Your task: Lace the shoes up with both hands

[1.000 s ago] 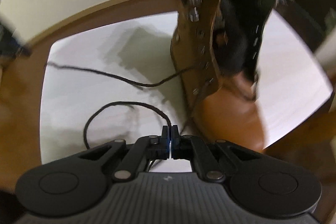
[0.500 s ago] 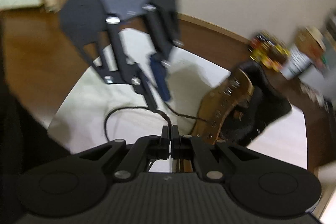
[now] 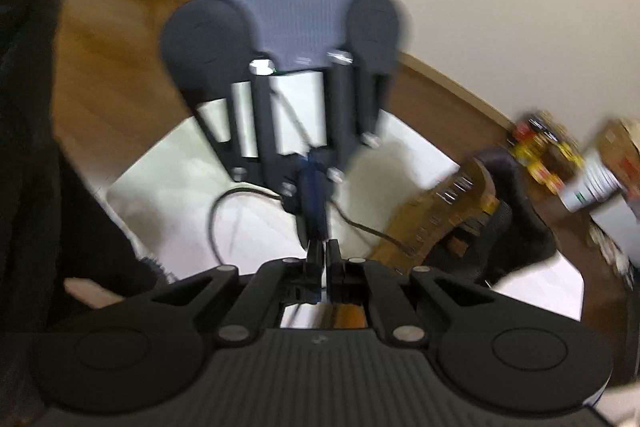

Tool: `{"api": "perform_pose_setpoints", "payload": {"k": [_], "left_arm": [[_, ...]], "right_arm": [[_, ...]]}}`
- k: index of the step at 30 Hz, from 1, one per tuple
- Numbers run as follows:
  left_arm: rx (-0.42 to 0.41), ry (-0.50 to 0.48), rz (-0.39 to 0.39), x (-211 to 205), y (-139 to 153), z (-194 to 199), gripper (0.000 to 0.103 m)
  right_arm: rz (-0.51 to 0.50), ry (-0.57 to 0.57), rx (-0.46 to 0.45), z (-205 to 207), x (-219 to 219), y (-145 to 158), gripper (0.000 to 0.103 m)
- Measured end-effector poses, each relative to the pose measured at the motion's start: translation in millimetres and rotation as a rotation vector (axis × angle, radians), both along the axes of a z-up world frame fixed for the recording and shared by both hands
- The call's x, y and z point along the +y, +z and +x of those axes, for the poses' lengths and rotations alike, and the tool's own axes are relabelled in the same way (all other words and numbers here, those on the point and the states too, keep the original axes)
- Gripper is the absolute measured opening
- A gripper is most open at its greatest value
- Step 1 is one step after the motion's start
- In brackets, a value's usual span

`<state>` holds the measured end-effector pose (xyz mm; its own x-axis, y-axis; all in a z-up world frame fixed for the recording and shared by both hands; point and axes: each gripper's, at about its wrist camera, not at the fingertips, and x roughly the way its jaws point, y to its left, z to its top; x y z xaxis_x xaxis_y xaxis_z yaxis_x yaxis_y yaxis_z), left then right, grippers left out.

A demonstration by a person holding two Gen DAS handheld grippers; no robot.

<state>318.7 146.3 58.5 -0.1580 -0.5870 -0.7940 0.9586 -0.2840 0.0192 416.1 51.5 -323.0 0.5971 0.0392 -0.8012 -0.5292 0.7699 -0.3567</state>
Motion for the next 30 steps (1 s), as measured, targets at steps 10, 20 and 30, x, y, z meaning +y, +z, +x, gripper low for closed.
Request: {"api": "perform_pose_setpoints", "payload": {"k": [10, 20, 30], "left_arm": [[0.364, 0.461, -0.06, 17.9, -1.8, 39.3, 0.002], [0.393, 0.833, -0.126, -28.3, -5.0, 35.5, 0.002], [0.309, 1.07, -0.07, -67.8, -8.1, 24.0, 0.002]], "right_arm": [[0.541, -0.766, 0.042, -11.4, -88.7, -8.4, 0.01], [0.757, -0.857, 0.033, 0.0, -205.9, -36.3, 0.015], [0.534, -0.557, -0.088, 5.7, -209.7, -17.7, 0.025]]}}
